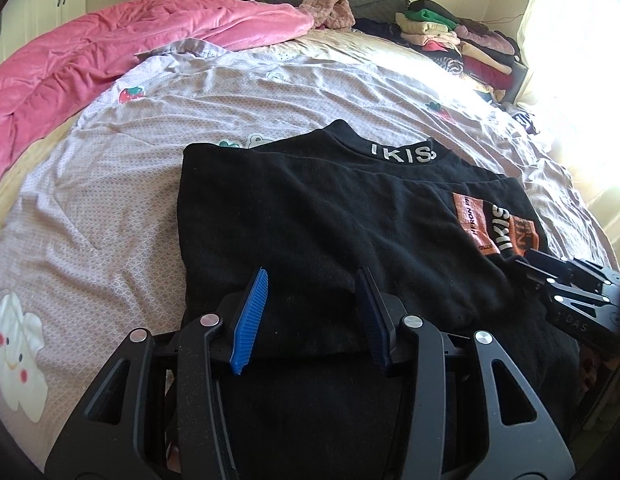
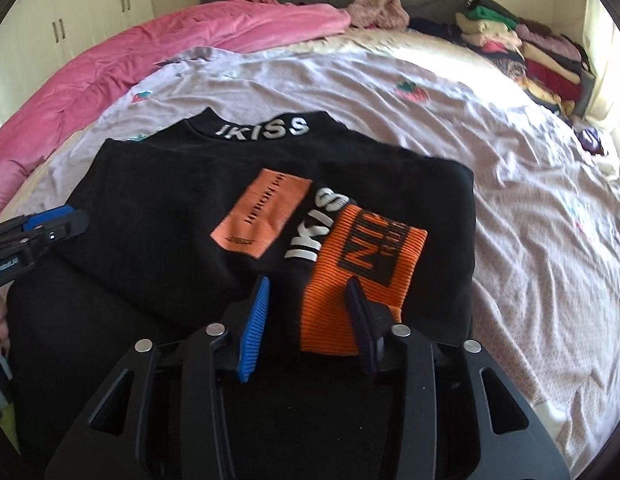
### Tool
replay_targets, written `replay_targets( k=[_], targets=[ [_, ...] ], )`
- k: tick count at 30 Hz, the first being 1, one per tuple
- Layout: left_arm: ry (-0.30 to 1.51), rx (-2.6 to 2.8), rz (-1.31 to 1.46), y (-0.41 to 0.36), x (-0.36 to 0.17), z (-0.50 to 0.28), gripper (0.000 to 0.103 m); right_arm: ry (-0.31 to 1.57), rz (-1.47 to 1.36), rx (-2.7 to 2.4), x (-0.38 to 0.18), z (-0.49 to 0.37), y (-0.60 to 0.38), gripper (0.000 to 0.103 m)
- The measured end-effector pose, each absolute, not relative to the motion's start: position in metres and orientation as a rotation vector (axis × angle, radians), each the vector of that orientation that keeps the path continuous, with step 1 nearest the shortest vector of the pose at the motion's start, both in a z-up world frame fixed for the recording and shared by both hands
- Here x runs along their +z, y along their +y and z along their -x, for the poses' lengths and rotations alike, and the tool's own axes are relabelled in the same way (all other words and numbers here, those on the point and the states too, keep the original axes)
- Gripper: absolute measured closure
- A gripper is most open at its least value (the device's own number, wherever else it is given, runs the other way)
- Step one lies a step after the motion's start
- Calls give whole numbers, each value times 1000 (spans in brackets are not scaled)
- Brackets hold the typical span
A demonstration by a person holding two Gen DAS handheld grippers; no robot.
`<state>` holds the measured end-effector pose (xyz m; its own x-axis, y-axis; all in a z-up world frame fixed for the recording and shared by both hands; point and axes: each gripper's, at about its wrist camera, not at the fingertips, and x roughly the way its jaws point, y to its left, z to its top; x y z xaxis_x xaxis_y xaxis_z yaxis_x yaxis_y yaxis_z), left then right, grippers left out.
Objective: Fold small clothes
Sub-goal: 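Open both tools and lift them away from the folded sweatshirt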
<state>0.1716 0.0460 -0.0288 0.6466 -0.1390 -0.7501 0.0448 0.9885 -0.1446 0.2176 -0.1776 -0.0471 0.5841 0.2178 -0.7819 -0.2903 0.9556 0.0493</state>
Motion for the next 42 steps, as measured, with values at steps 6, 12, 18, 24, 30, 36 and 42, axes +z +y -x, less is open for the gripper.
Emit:
replay_targets(
  k=[6, 12, 18, 24, 30, 36, 42],
  targets=[
    [847, -111, 116, 45, -24, -166, 65, 868, 77, 315, -40, -206, -178, 61],
    [833, -108, 113, 45, -20, -161, 65, 850, 59, 317, -33, -199, -181, 51],
    [817, -102, 115, 47, -15, -156, 59, 825, 47, 315, -24, -192, -184, 49],
    [800, -99, 120, 49, -10, -151, 48, 810, 38, 307, -18, -188, -187, 49],
    [776, -89, 127, 52, -2, -143, 32, 793, 39, 299, -10, -183, -188, 49],
    [745, -81, 137, 59, 9, -134, 25, 781, 39, 289, -4, -178, -192, 43],
    [727, -70, 140, 64, 17, -125, 23, 737, 16, 269, 7, -167, -201, 15]
  ],
)
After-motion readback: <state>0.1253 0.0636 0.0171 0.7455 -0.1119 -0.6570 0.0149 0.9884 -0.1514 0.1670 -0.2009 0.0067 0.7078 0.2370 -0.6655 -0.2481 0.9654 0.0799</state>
